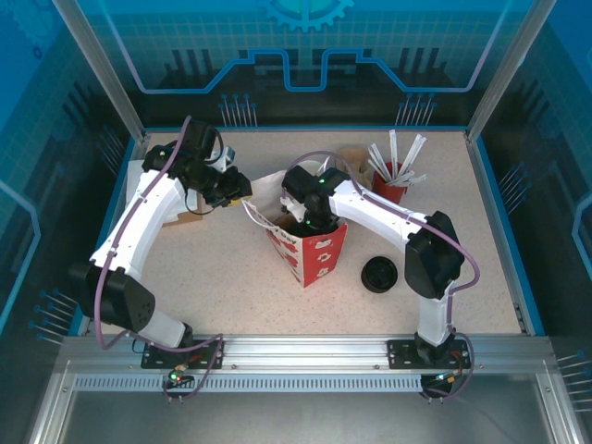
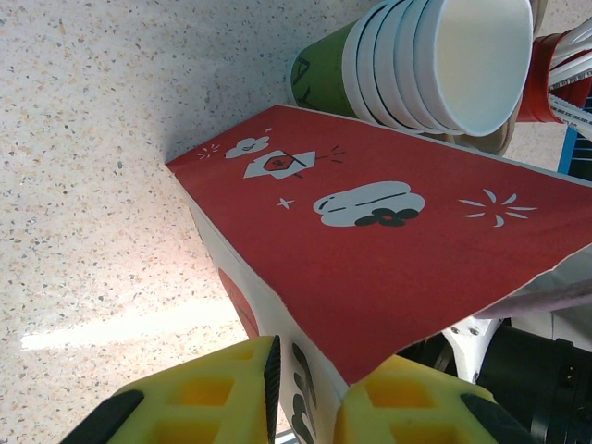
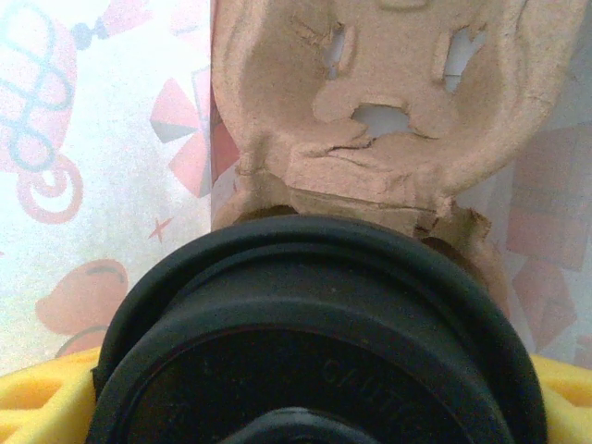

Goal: Pack the takeout coffee

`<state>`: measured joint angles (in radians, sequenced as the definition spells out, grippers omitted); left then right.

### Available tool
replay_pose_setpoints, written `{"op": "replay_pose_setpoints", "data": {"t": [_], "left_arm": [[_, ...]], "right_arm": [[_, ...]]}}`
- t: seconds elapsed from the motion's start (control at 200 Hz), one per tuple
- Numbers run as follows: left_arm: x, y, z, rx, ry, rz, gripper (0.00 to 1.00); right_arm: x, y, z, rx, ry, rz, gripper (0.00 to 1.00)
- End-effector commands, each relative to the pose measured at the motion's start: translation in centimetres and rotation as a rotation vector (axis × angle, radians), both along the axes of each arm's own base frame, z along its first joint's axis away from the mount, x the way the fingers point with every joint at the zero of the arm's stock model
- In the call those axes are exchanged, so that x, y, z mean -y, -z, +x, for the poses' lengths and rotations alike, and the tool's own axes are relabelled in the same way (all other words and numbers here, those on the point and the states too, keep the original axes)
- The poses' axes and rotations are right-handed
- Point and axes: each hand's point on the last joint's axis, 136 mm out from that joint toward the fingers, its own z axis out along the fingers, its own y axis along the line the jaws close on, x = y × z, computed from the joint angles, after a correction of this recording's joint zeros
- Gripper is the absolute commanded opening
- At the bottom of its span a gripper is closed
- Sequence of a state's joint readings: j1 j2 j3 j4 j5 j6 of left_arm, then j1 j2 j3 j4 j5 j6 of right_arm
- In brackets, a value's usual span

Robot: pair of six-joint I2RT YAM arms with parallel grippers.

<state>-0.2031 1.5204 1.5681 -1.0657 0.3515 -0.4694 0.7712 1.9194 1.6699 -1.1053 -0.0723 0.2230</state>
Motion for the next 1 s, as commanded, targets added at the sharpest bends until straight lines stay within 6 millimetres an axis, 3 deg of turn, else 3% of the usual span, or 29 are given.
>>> {"op": "replay_pose_setpoints", "data": {"t": [0.0, 0.525, 0.996], "left_arm": [[-0.2, 0.9, -0.4, -0.032, 0.006, 0.029, 0.22], [-0.3, 1.0, -0.5, -0.033, 0.003, 0.036, 0.22], [-0.3, 0.7, -0.7, -0.029, 0.006, 0.031, 0.22]], "right_arm": [[1.2, 1.4, -0.9, -0.053, -0.019, -0.052, 0.77], [1.3, 1.0, -1.0, -0.047, -0.019, -0.045, 0.77], [0.9, -0.3, -0.6, -0.022, -0.006, -0.023, 0.95]]}}
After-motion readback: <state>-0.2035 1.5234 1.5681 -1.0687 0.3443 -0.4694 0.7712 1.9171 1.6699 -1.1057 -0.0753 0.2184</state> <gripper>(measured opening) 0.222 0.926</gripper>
